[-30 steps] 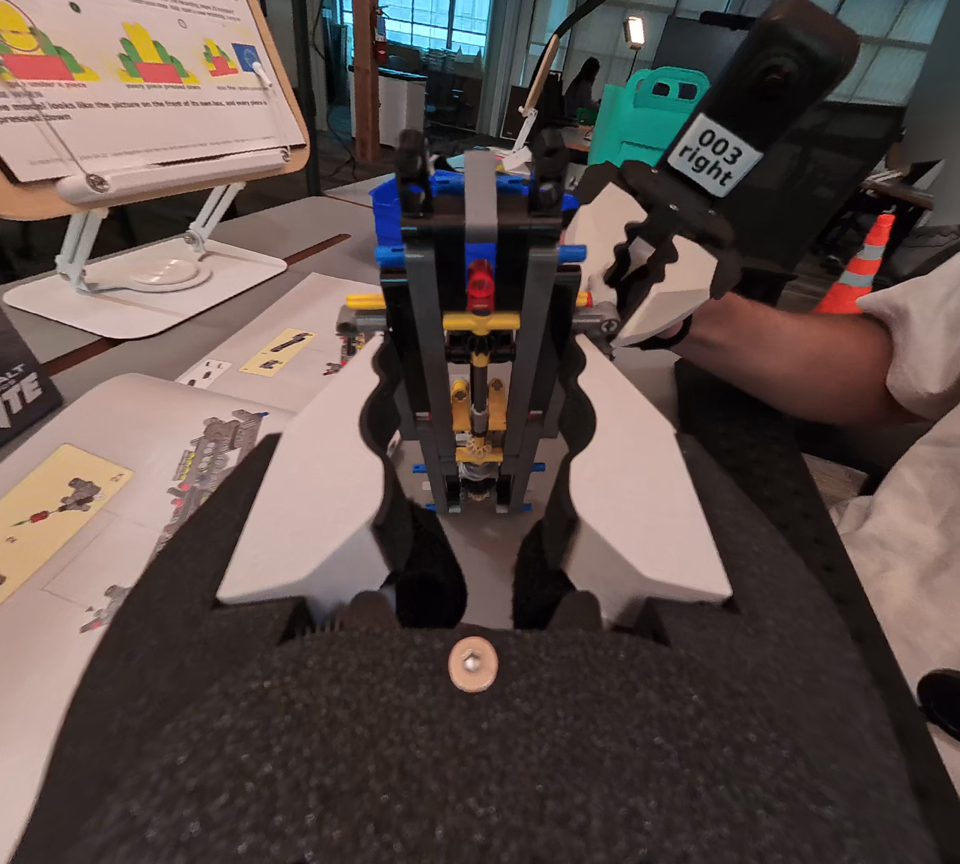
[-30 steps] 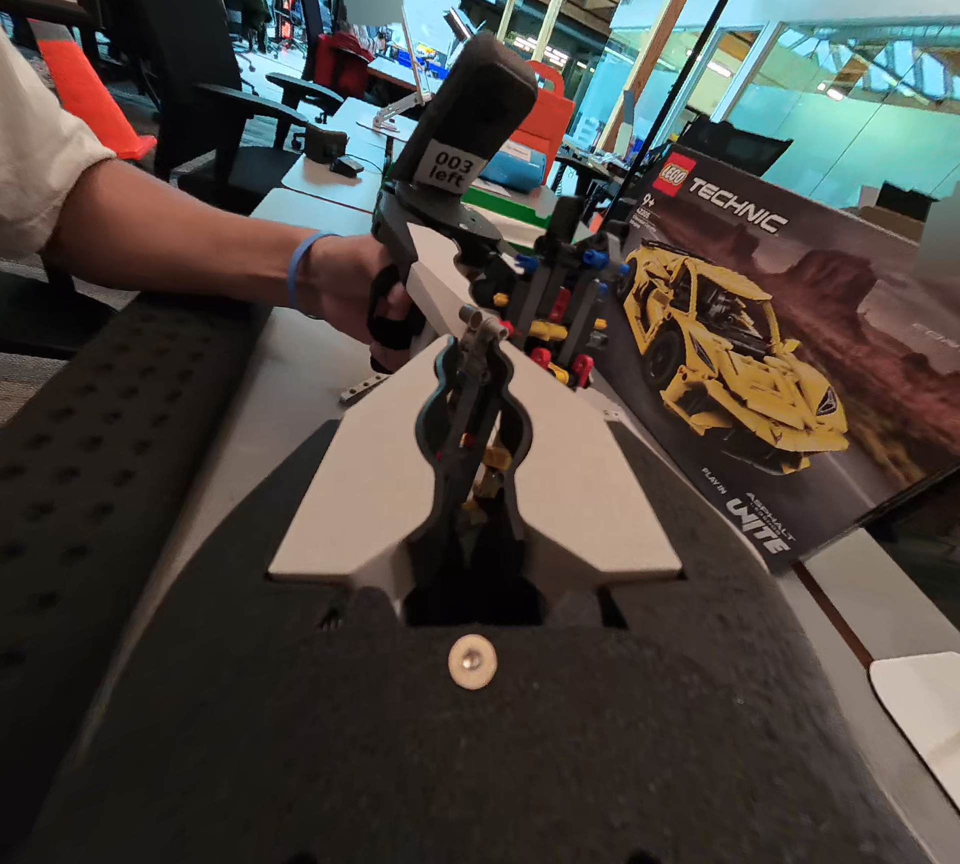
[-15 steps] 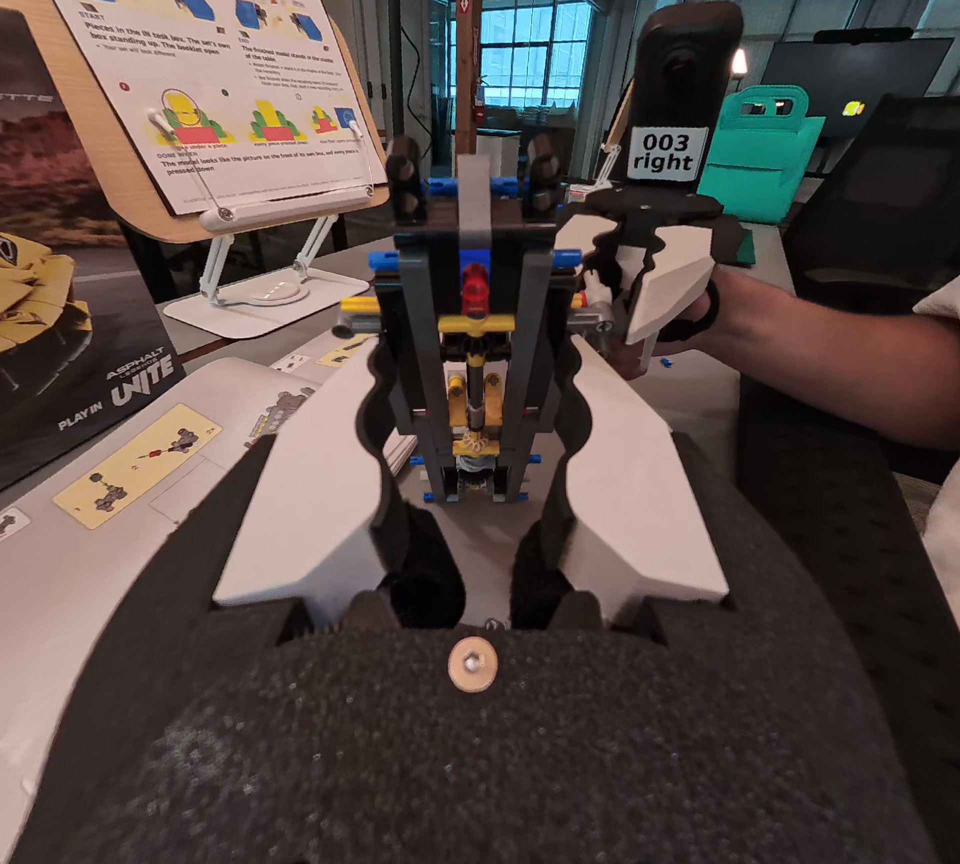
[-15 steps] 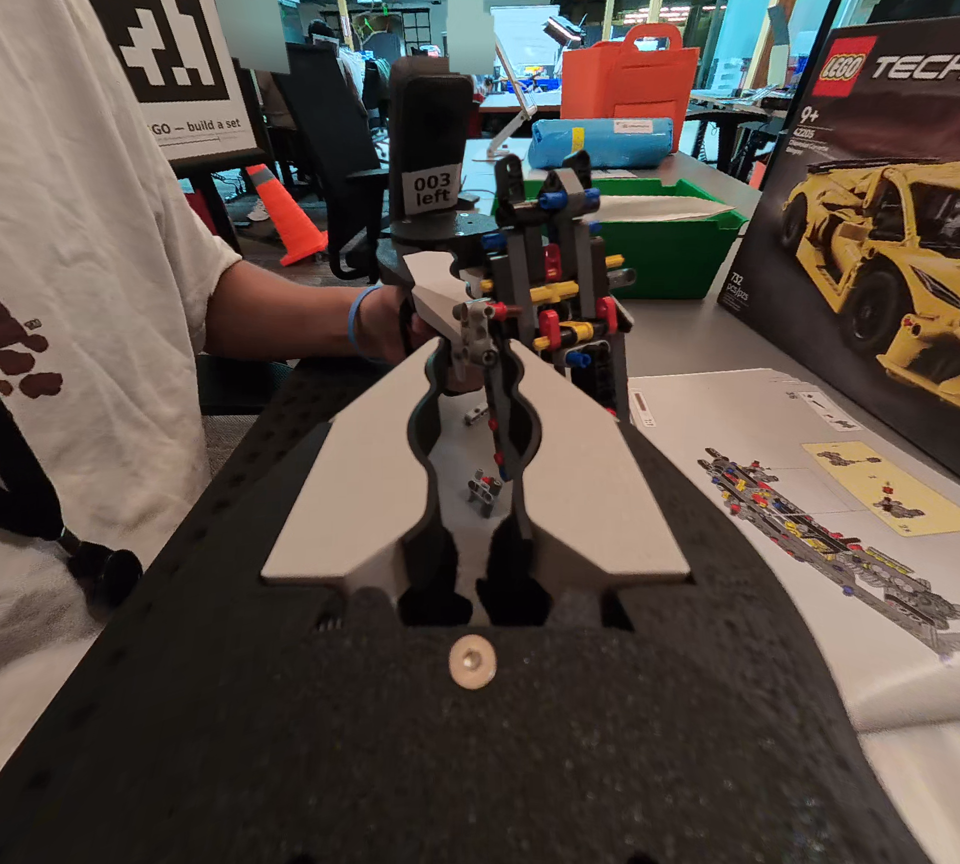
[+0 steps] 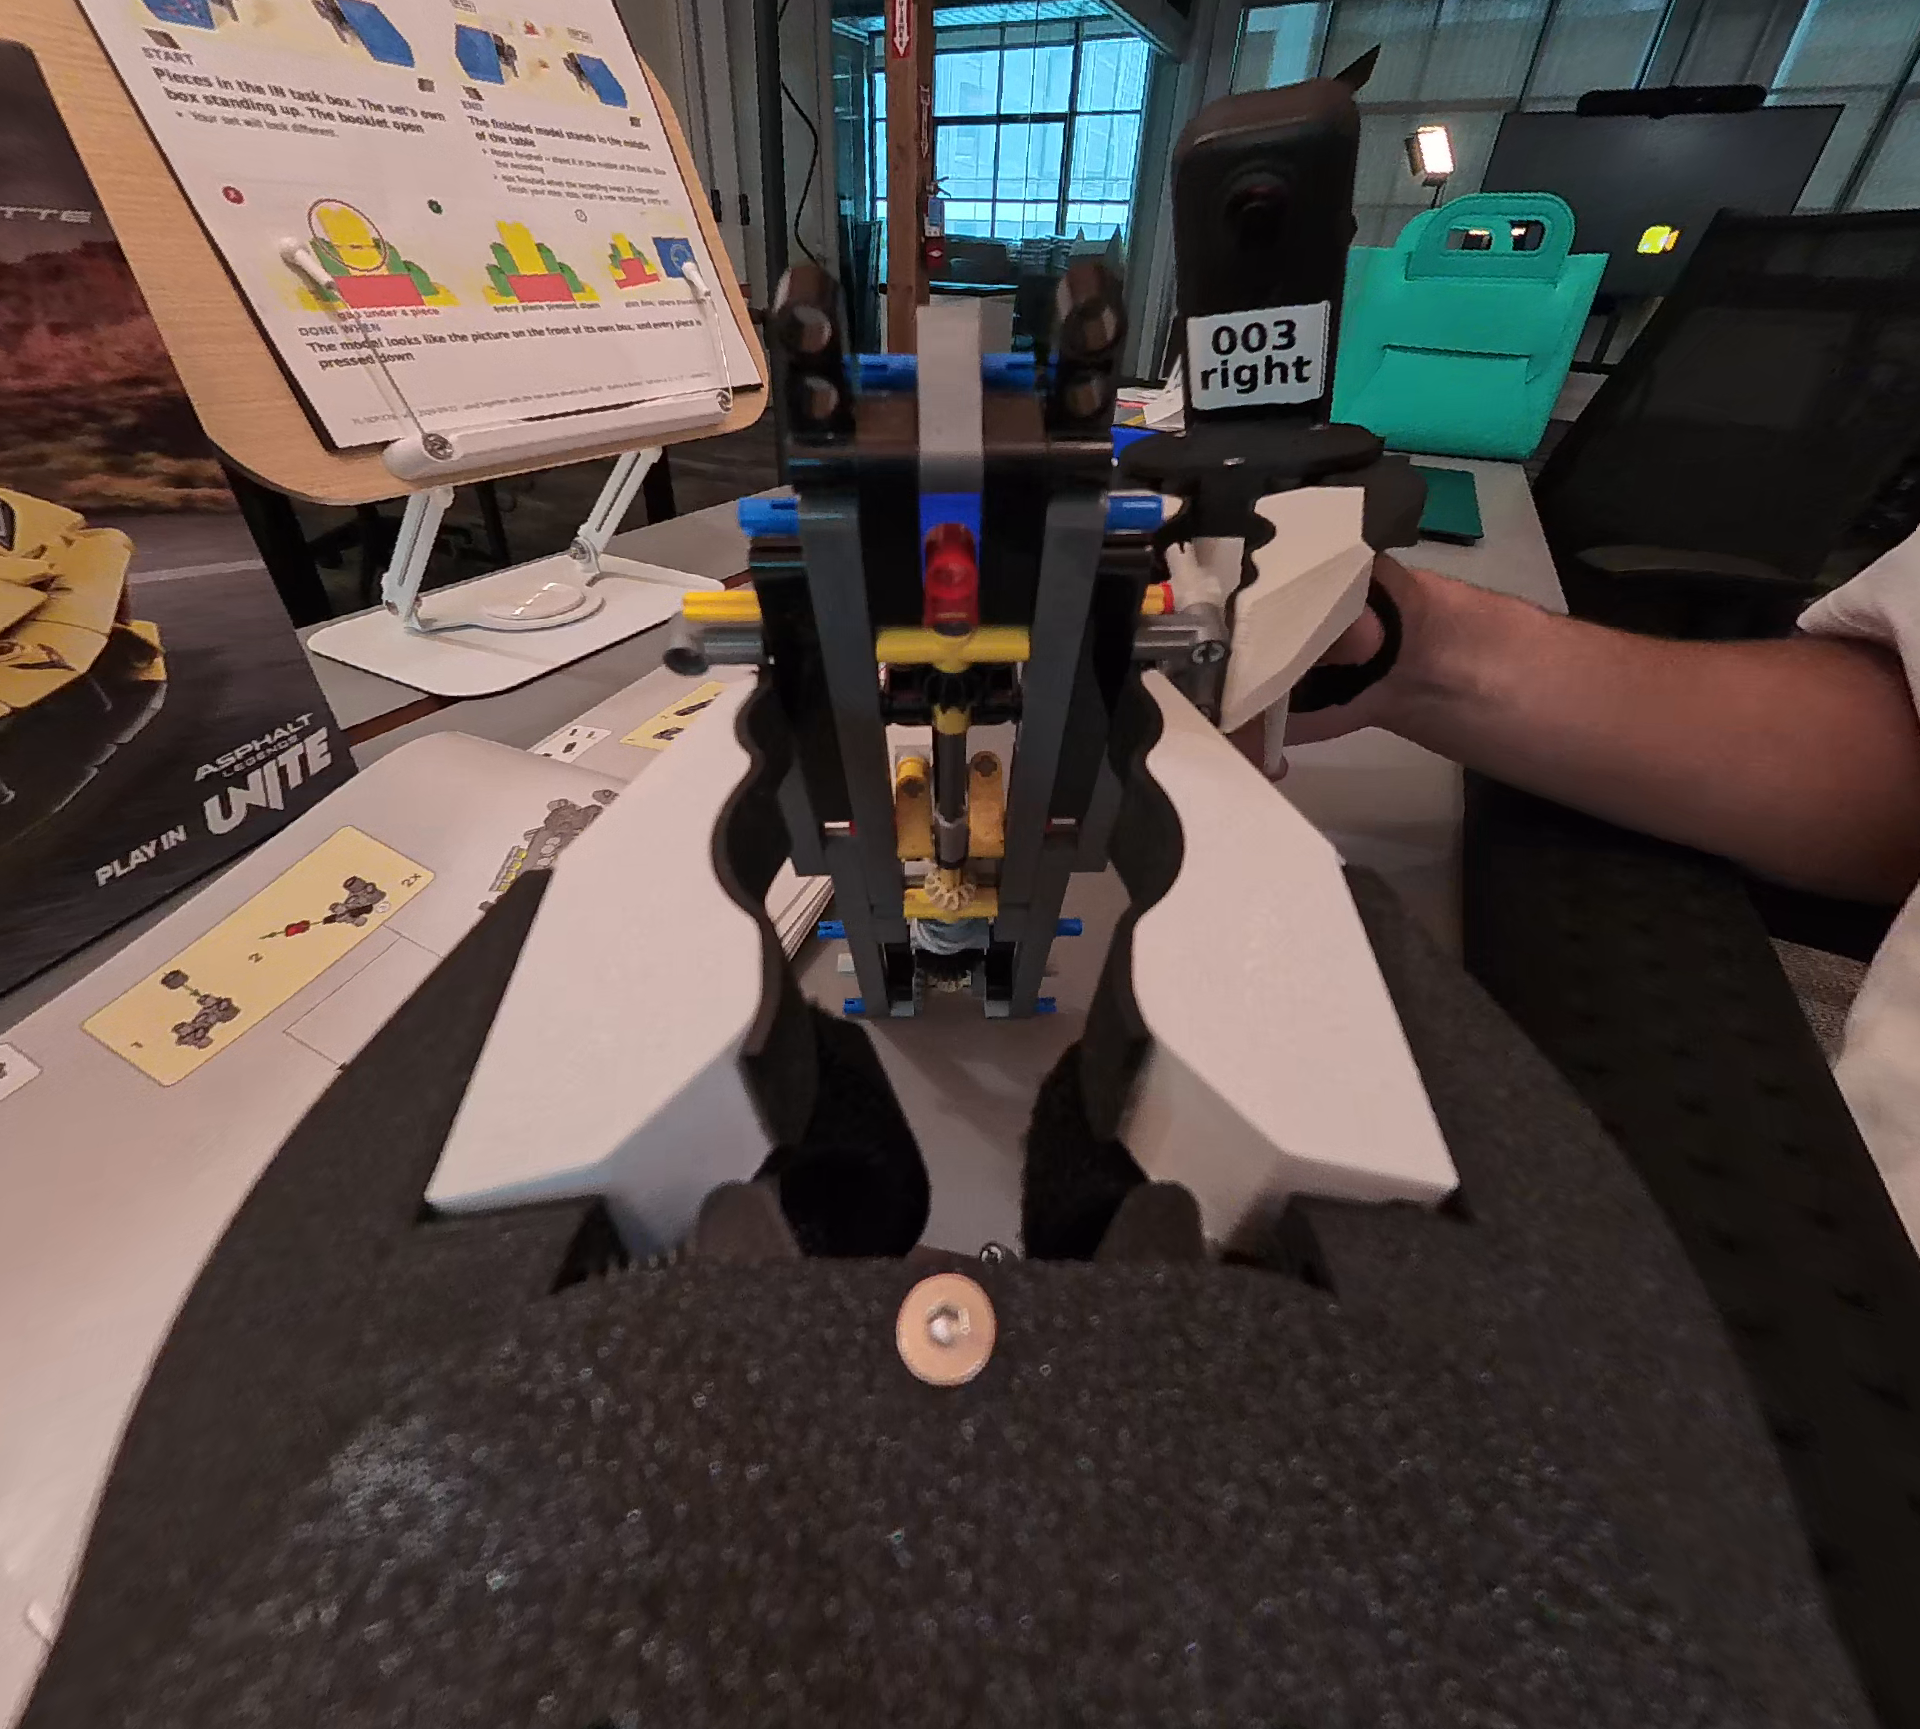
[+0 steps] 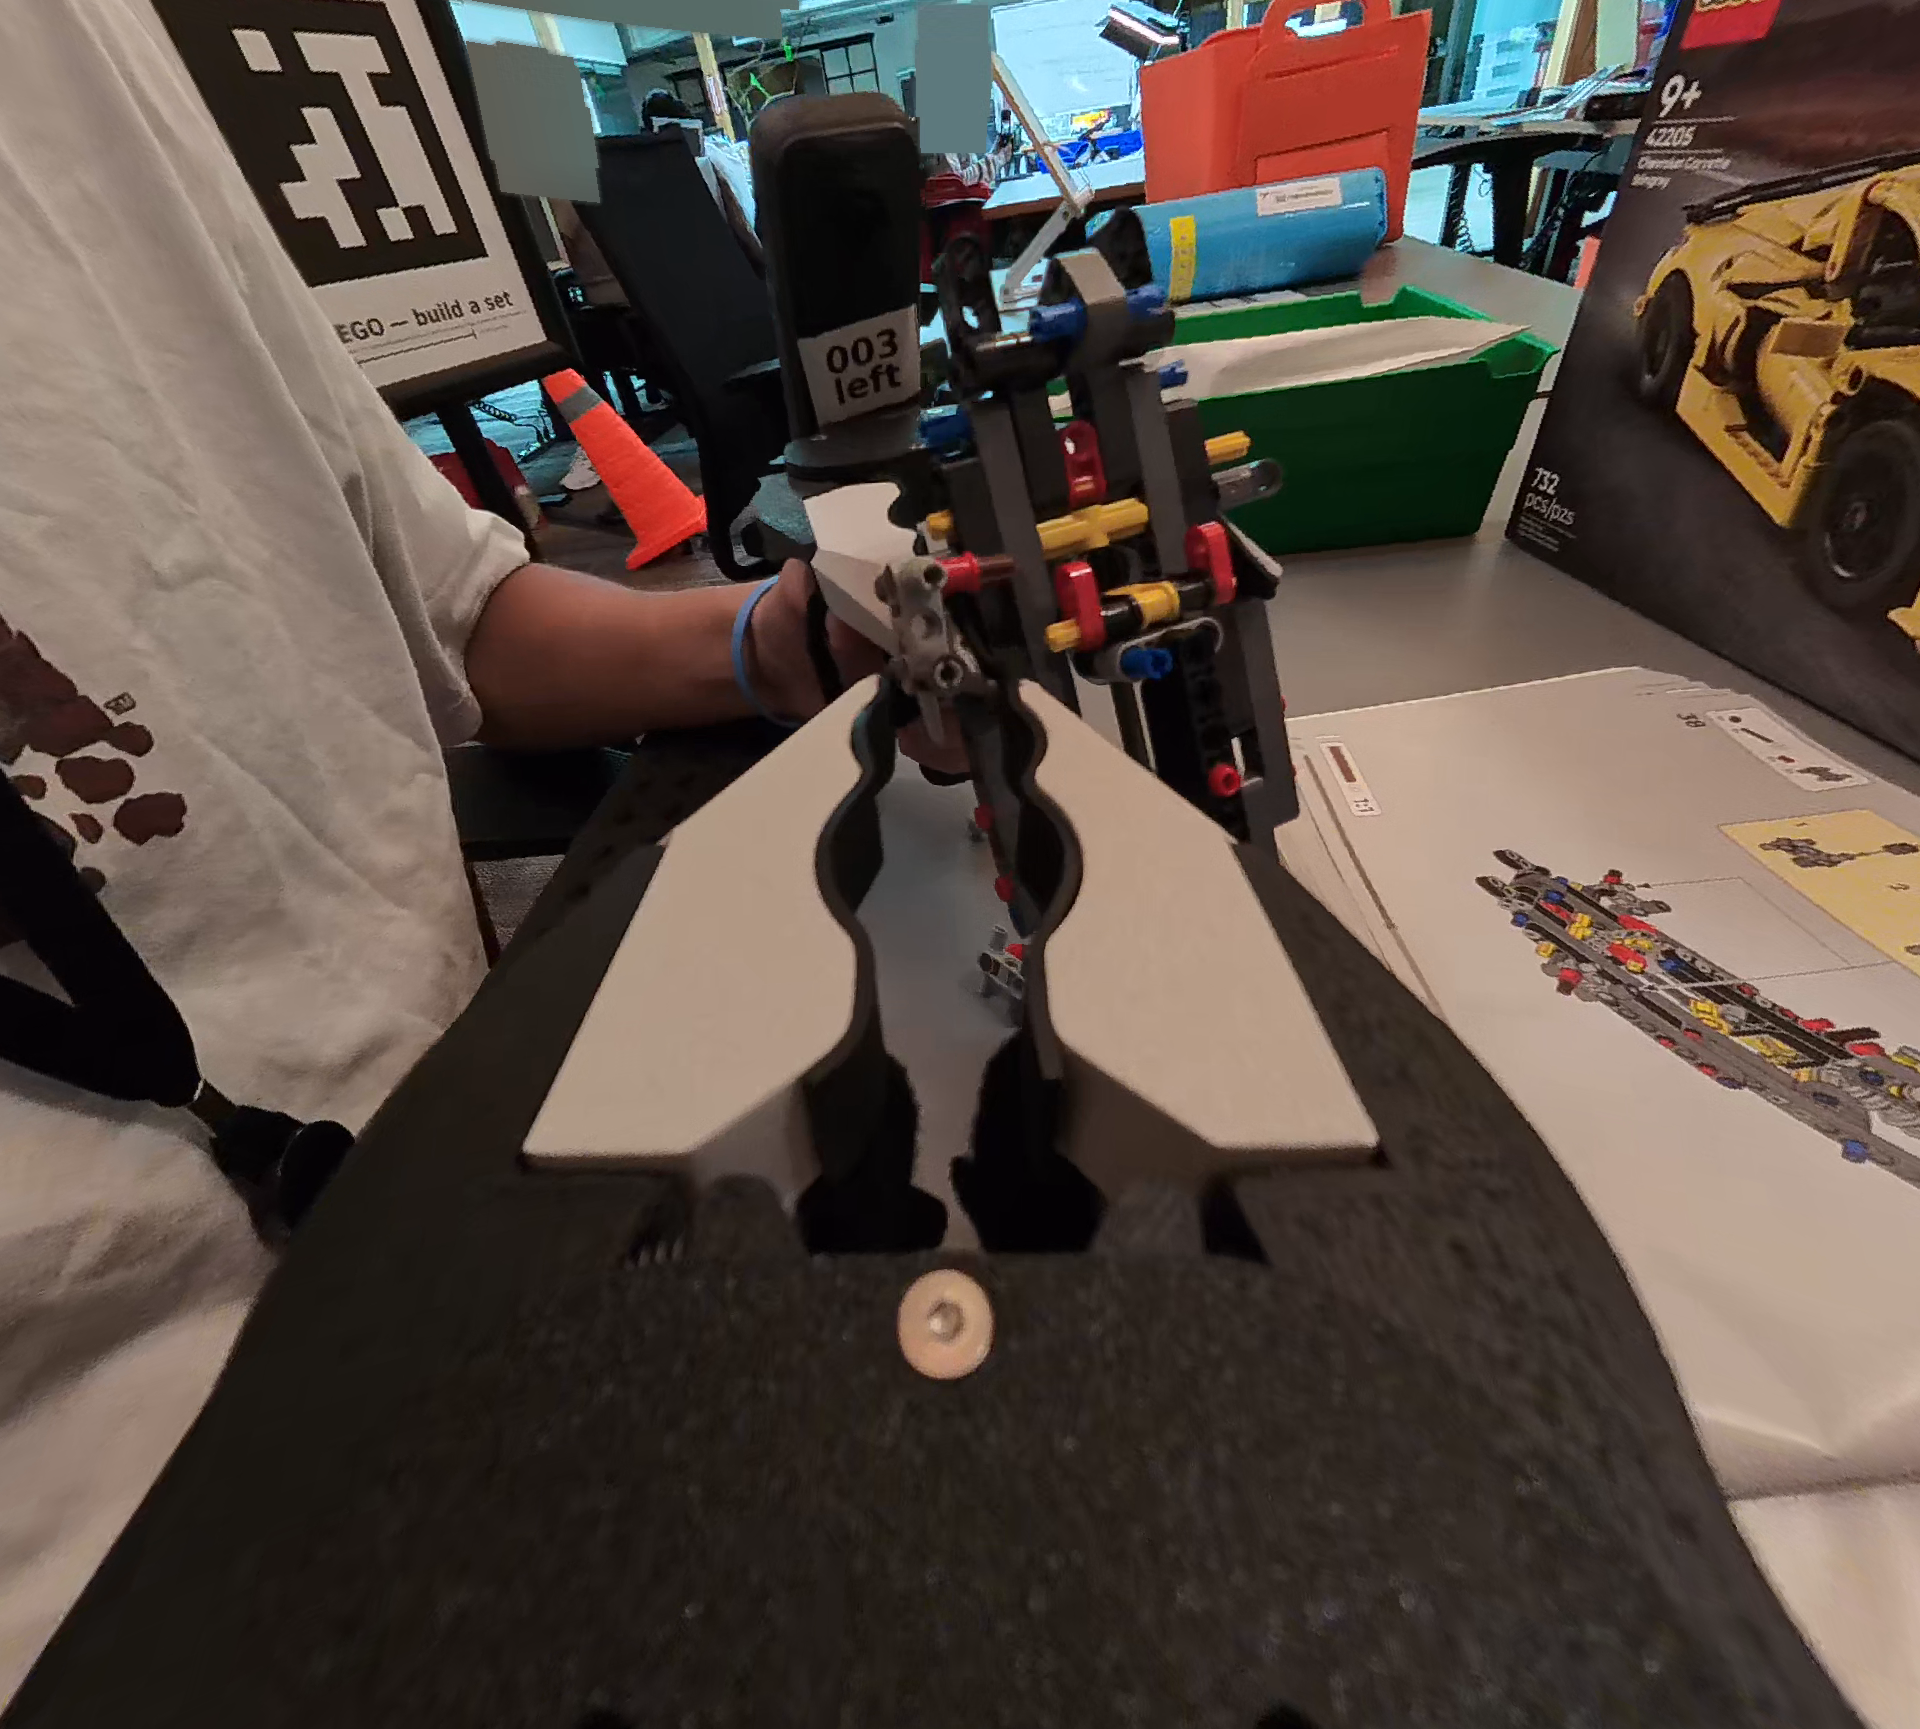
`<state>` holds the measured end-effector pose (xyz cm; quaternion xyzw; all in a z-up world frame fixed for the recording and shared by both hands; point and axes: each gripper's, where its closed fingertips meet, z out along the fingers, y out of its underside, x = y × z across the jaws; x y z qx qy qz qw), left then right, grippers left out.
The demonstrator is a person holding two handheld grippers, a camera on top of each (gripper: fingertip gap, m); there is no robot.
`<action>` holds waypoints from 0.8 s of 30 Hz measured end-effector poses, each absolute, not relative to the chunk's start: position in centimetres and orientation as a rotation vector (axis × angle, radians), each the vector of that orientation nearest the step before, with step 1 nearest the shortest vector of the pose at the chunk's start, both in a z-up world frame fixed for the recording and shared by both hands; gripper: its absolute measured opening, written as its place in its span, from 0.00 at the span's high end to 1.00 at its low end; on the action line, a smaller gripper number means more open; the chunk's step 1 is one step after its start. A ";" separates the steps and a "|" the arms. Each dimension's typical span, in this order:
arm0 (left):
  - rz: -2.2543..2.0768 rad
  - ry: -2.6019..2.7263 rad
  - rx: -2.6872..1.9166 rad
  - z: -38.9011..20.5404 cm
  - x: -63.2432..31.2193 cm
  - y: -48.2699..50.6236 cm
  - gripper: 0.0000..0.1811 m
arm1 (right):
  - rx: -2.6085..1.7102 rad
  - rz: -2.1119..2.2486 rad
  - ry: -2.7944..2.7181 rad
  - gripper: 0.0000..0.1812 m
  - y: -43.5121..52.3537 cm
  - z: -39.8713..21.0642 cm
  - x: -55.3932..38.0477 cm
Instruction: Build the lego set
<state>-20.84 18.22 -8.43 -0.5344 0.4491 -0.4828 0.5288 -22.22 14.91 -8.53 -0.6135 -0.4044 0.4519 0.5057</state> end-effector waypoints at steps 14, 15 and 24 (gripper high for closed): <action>-1.194 1.079 -1.274 -8.2 -20.8 17.7 0.67 | -1.436 1.073 -1.002 0.94 14.4 -8.3 -22.2; -1.189 1.081 -1.271 -8.2 -20.8 17.8 0.67 | -1.440 1.080 -1.003 0.94 14.3 -8.4 -22.2; -1.180 1.106 -1.256 -8.3 -20.8 17.4 0.67 | -1.473 1.165 -0.999 0.92 13.8 -8.4 -22.2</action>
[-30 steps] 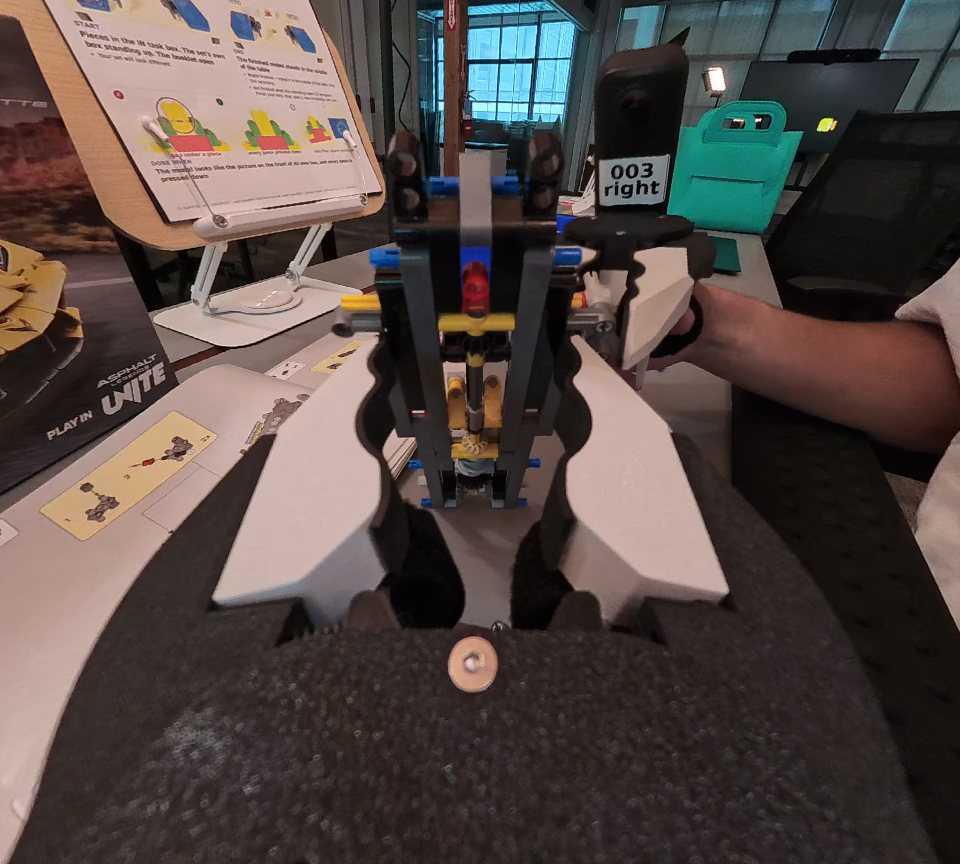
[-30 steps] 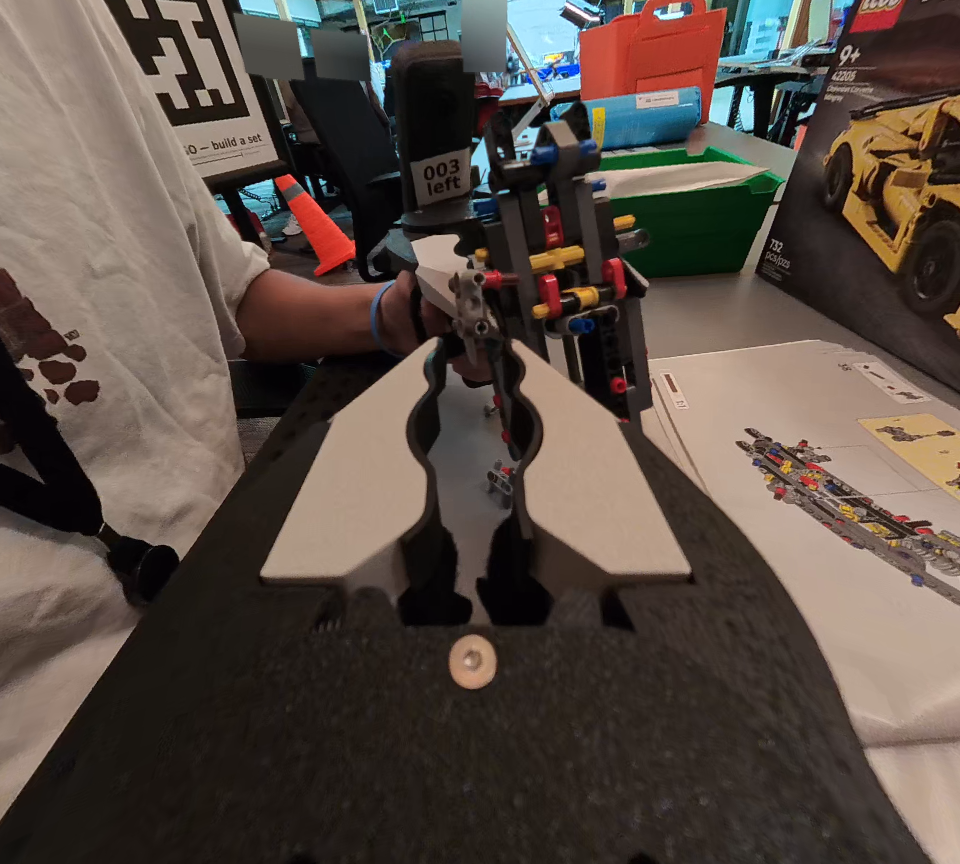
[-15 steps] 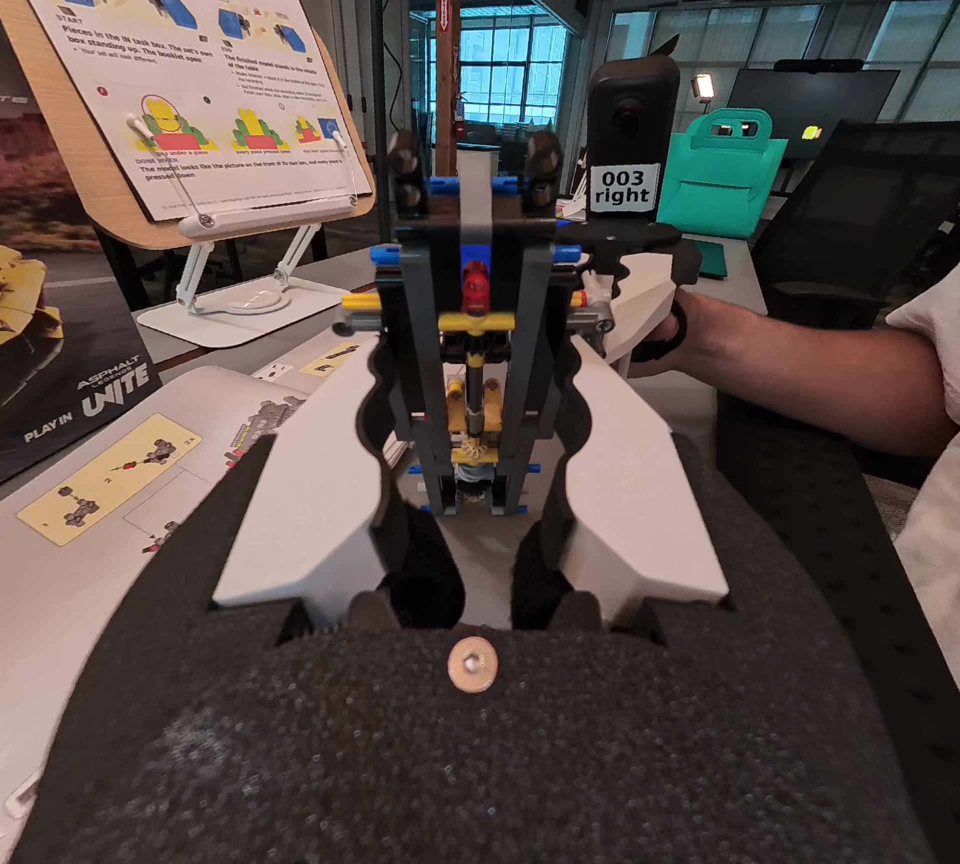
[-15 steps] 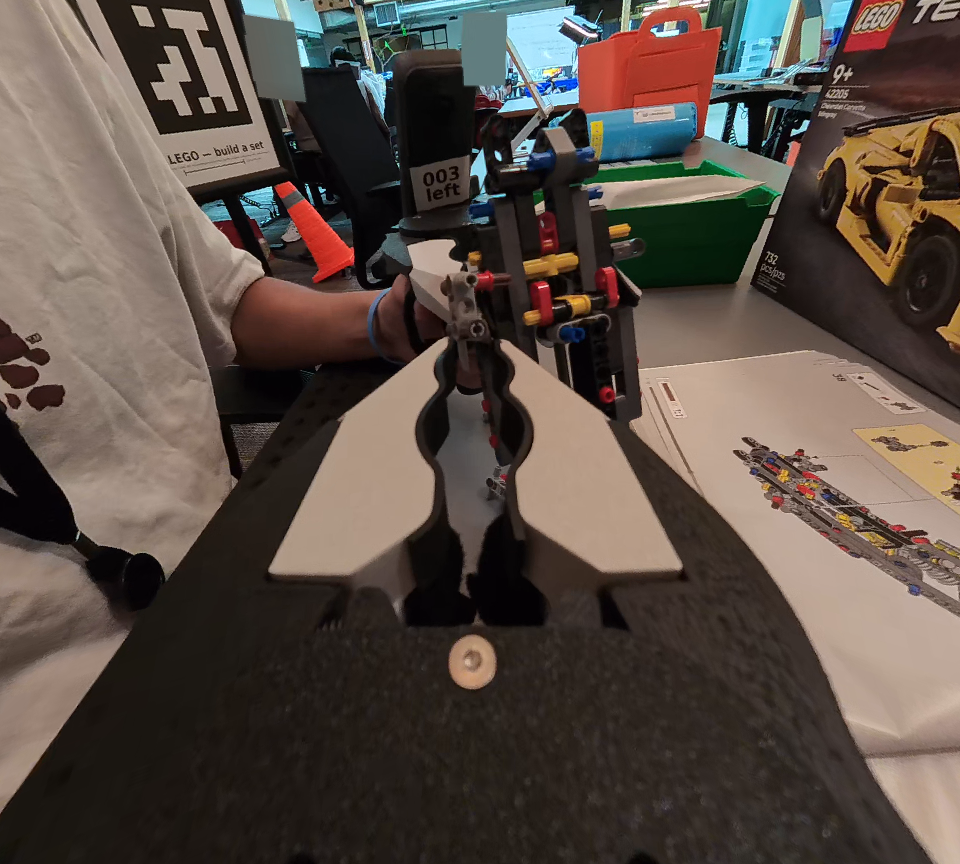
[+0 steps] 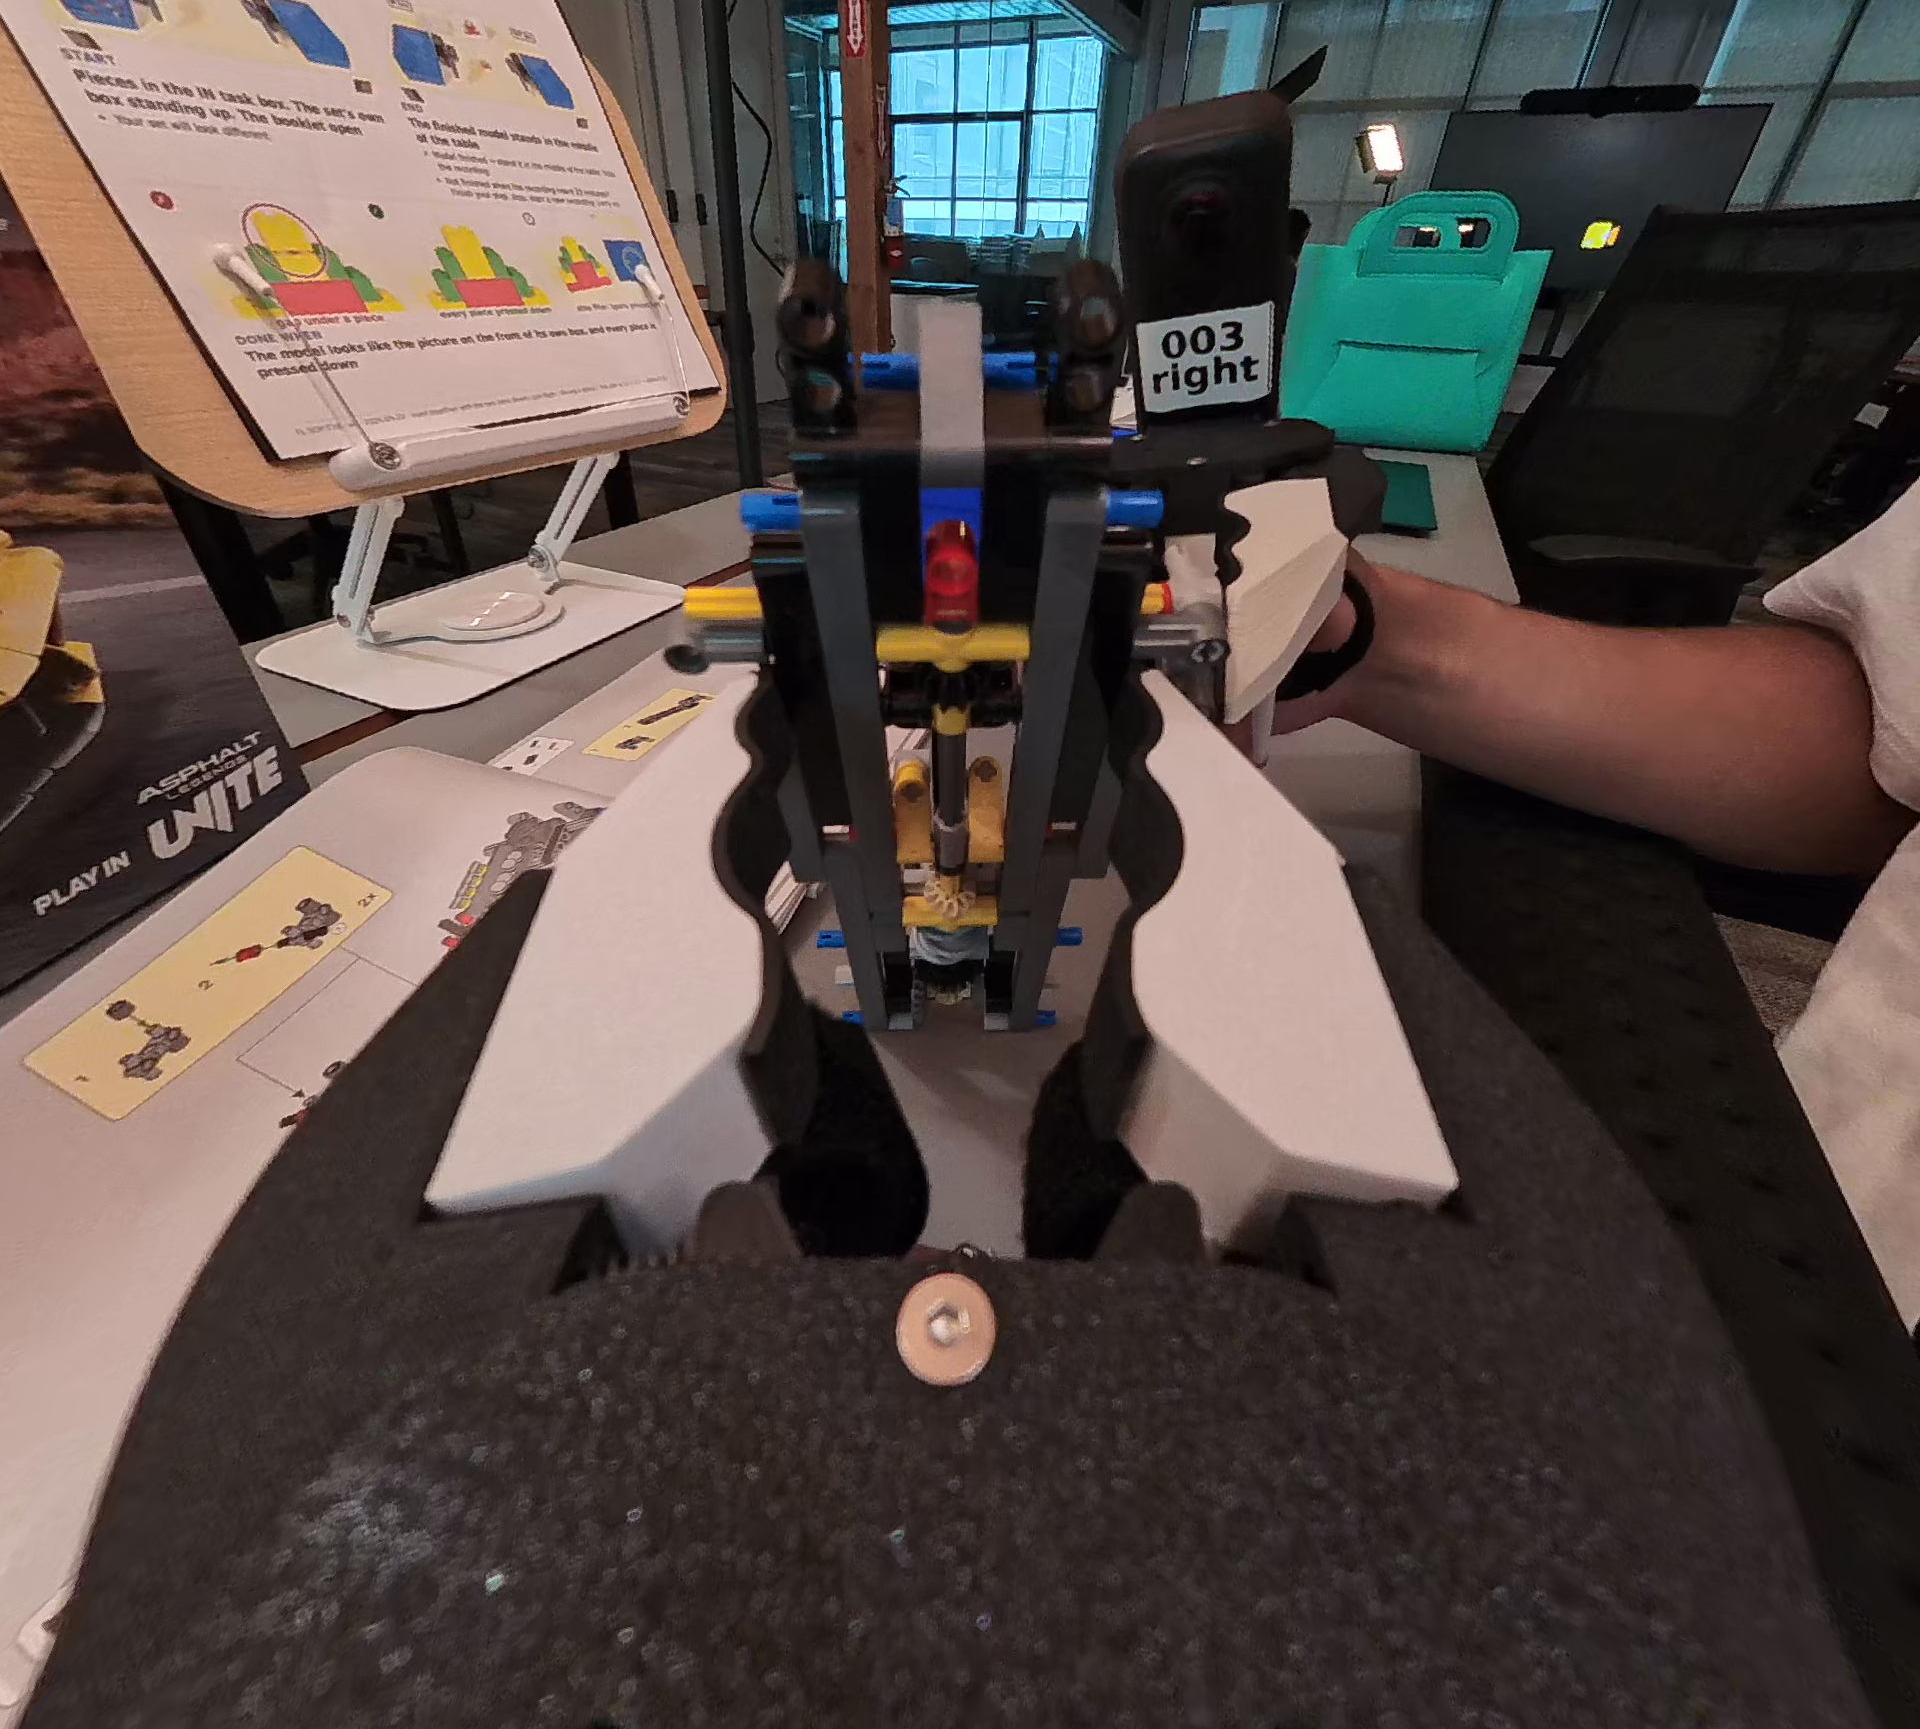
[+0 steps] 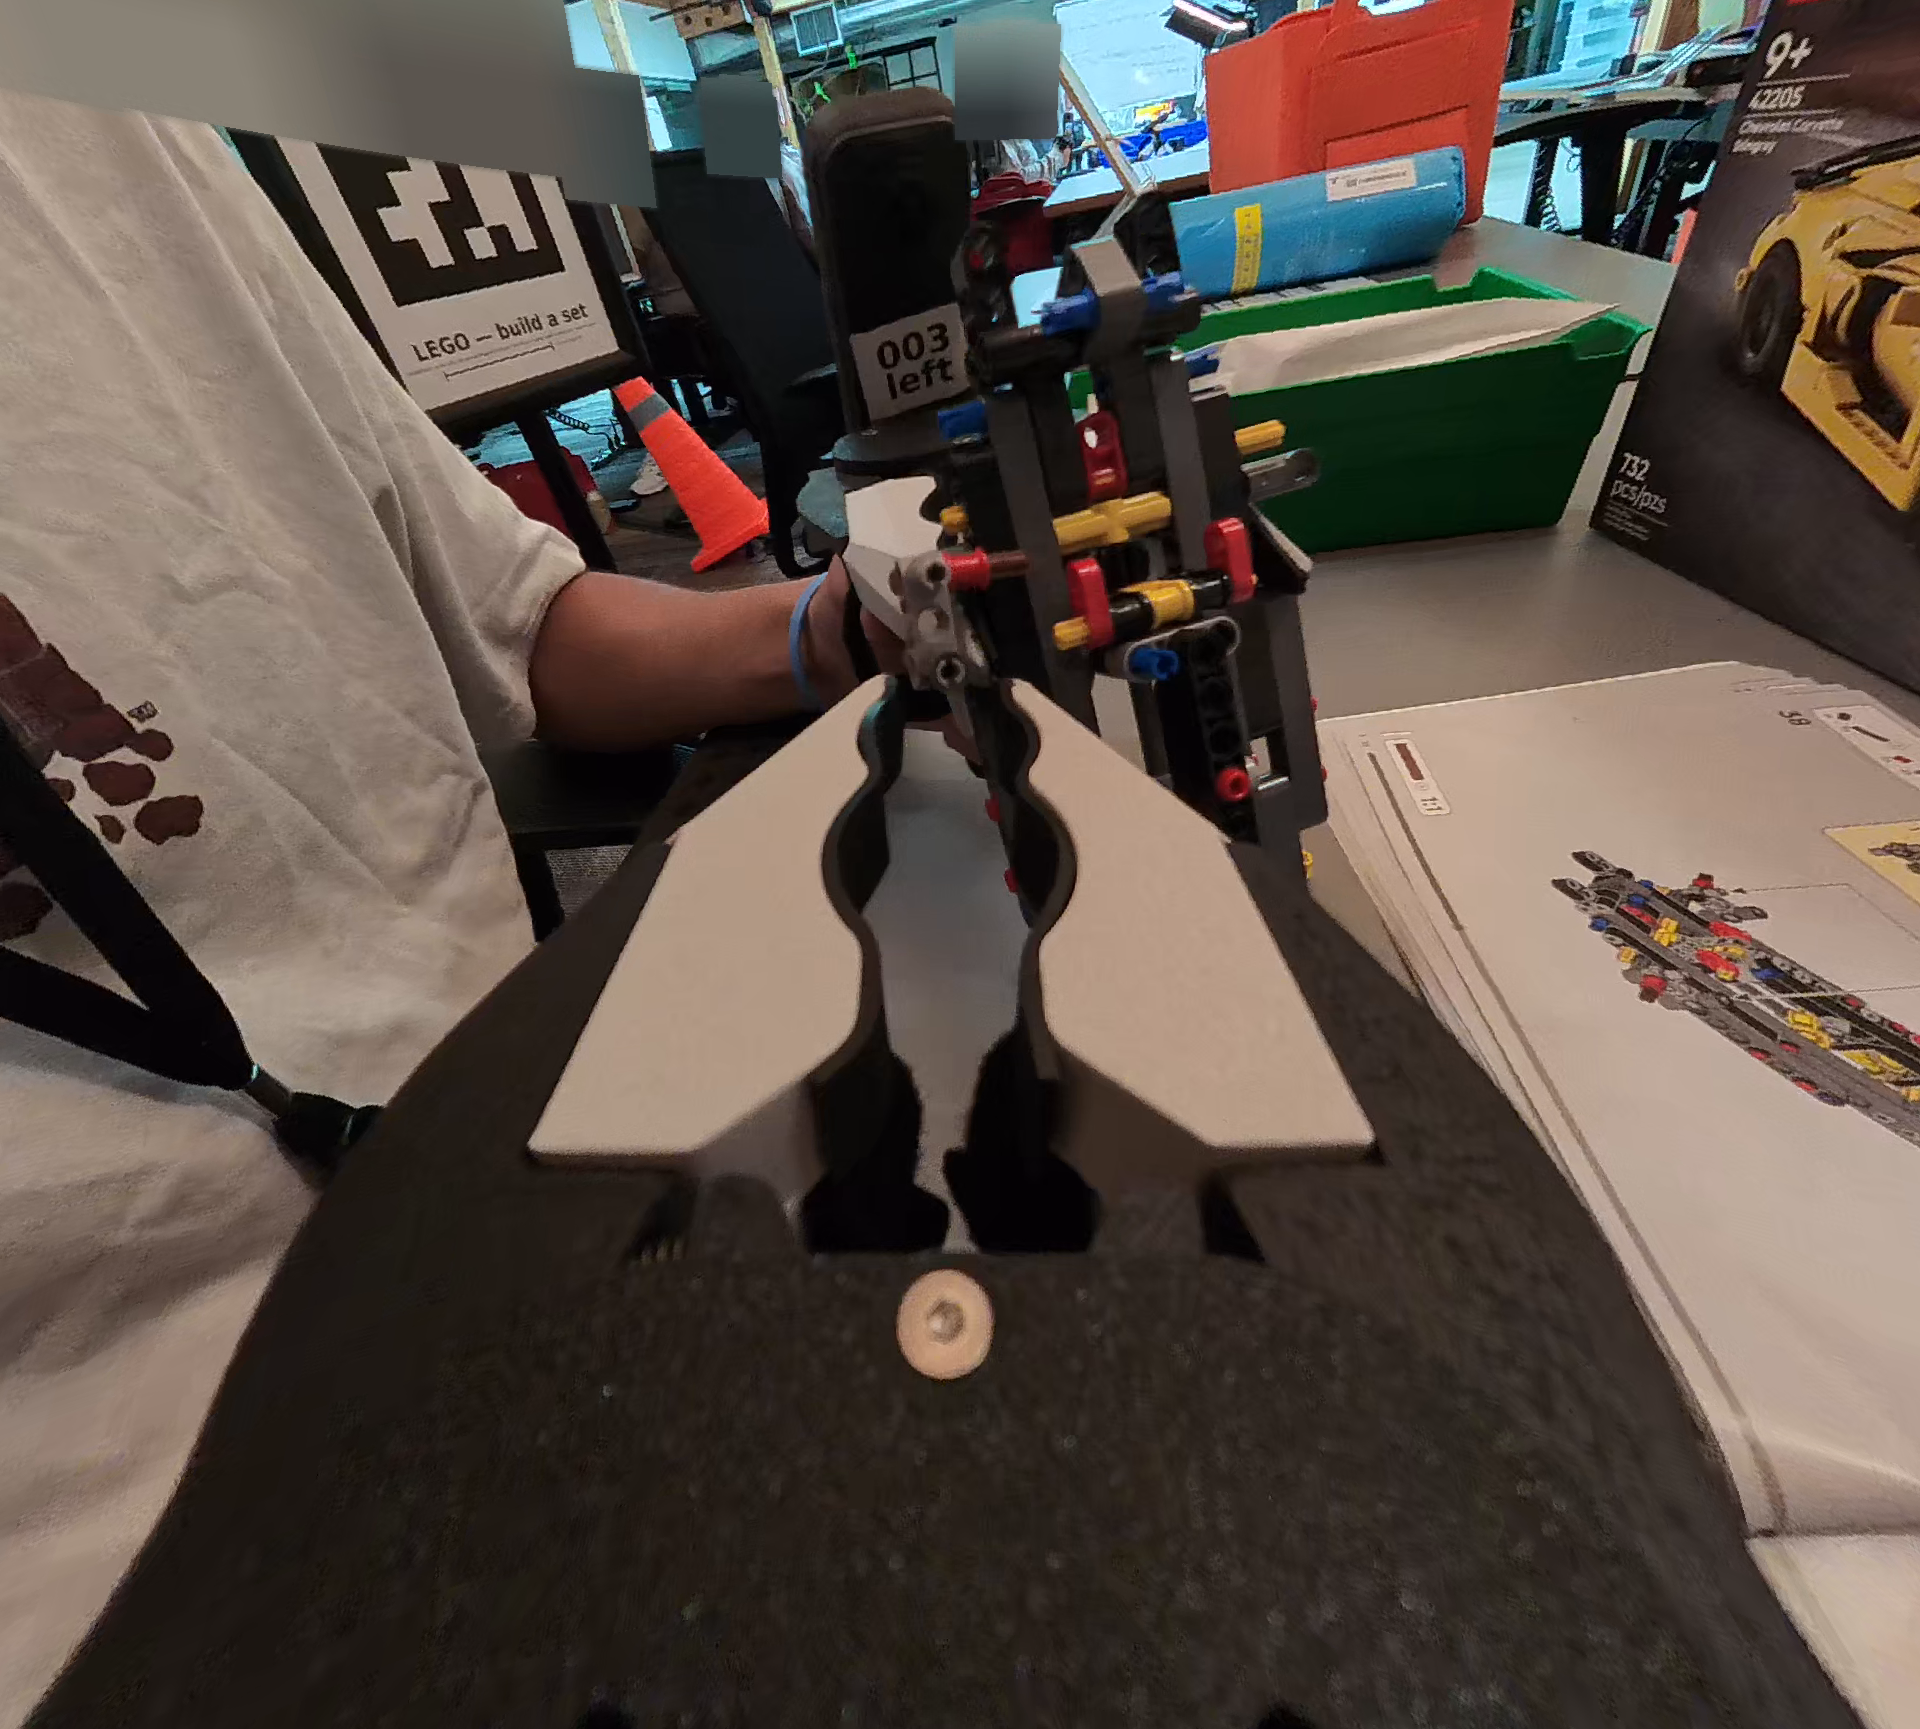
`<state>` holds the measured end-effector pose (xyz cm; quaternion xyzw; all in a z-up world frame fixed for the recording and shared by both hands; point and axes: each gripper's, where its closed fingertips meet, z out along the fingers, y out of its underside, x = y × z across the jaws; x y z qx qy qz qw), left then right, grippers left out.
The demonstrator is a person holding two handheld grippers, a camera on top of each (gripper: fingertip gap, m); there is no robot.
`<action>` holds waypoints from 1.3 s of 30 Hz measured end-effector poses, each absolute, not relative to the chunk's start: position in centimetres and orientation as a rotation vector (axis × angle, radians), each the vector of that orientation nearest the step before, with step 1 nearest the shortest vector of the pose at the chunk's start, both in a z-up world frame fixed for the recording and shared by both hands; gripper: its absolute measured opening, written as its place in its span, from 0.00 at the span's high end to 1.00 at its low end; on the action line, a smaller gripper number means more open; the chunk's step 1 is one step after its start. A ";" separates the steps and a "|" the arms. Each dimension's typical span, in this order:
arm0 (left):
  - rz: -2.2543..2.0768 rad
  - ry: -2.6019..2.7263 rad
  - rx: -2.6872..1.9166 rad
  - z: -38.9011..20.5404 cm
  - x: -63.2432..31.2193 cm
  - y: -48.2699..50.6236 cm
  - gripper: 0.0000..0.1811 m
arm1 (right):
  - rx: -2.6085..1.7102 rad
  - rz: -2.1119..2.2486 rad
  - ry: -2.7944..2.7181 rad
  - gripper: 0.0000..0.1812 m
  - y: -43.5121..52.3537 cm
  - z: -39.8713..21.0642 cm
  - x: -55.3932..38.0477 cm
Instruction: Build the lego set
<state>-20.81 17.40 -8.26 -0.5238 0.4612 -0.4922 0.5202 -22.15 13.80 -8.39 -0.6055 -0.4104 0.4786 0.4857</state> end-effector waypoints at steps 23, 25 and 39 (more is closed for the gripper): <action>-1.118 1.141 -1.218 -8.2 -20.7 16.8 0.67 | -1.570 1.246 -1.024 0.93 13.1 -8.4 -21.9; -1.160 1.134 -1.235 -8.2 -20.7 16.8 0.64 | -1.529 1.134 -1.080 0.93 13.1 -8.3 -22.0; -1.182 1.138 -1.244 -8.2 -20.7 16.8 0.67 | -1.470 1.048 -1.119 0.93 13.1 -8.3 -22.0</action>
